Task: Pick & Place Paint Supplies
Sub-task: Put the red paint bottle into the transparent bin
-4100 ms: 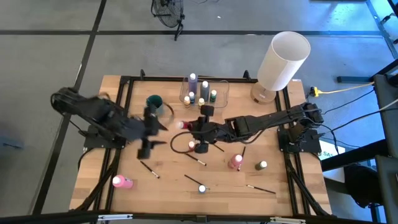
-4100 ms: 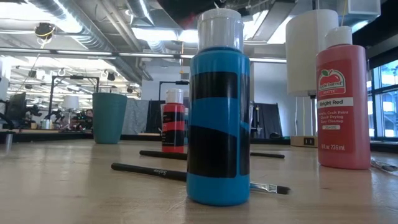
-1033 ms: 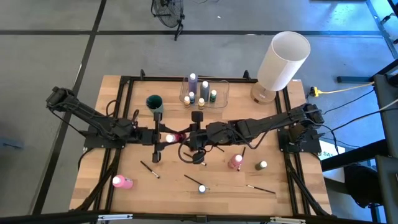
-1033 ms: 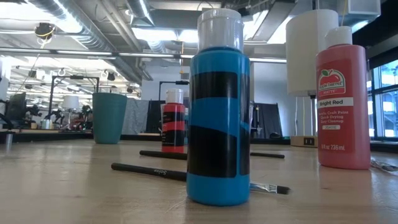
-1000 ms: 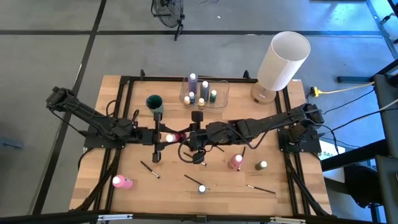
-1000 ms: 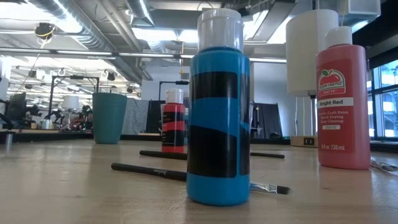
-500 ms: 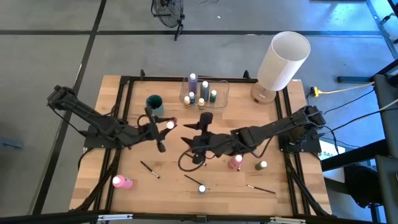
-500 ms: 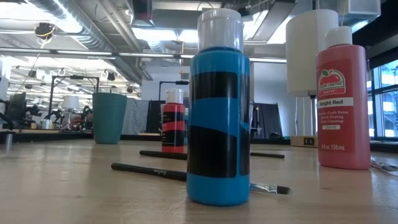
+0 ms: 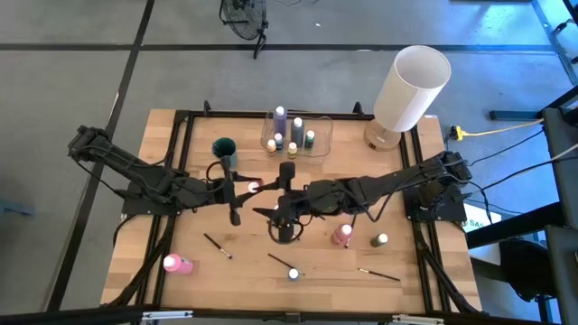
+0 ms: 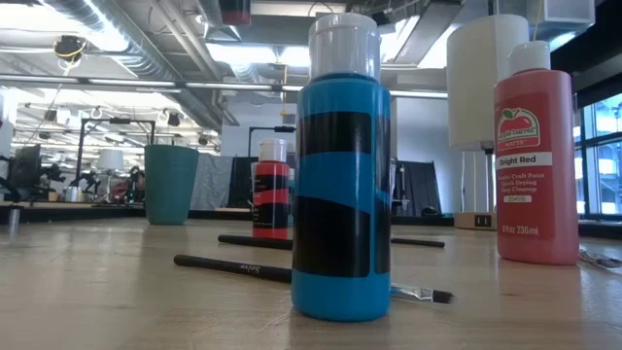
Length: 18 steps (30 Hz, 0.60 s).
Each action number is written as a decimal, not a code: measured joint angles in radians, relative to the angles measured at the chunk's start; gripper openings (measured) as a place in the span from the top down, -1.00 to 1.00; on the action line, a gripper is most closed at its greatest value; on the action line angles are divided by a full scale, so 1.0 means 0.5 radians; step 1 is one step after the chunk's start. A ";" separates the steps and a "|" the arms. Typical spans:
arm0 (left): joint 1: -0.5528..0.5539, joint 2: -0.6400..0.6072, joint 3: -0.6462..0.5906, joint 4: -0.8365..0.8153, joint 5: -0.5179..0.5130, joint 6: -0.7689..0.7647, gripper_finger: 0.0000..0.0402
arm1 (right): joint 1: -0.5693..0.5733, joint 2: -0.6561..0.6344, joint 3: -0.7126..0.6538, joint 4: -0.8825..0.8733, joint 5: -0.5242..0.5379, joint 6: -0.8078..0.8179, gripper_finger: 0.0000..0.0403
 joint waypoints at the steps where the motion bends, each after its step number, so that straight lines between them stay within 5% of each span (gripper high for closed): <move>1: 0.000 0.009 0.000 0.016 0.000 0.014 0.42 | -0.013 0.000 0.000 -0.003 -0.001 0.021 -0.19; 7: -0.002 0.018 0.000 0.024 0.008 0.035 0.42 | -0.040 0.000 0.000 -0.016 0.141 0.036 -0.19; 18: -0.004 0.018 0.000 0.076 0.045 0.036 0.42 | -0.080 0.014 -0.002 -0.086 0.082 0.062 -0.19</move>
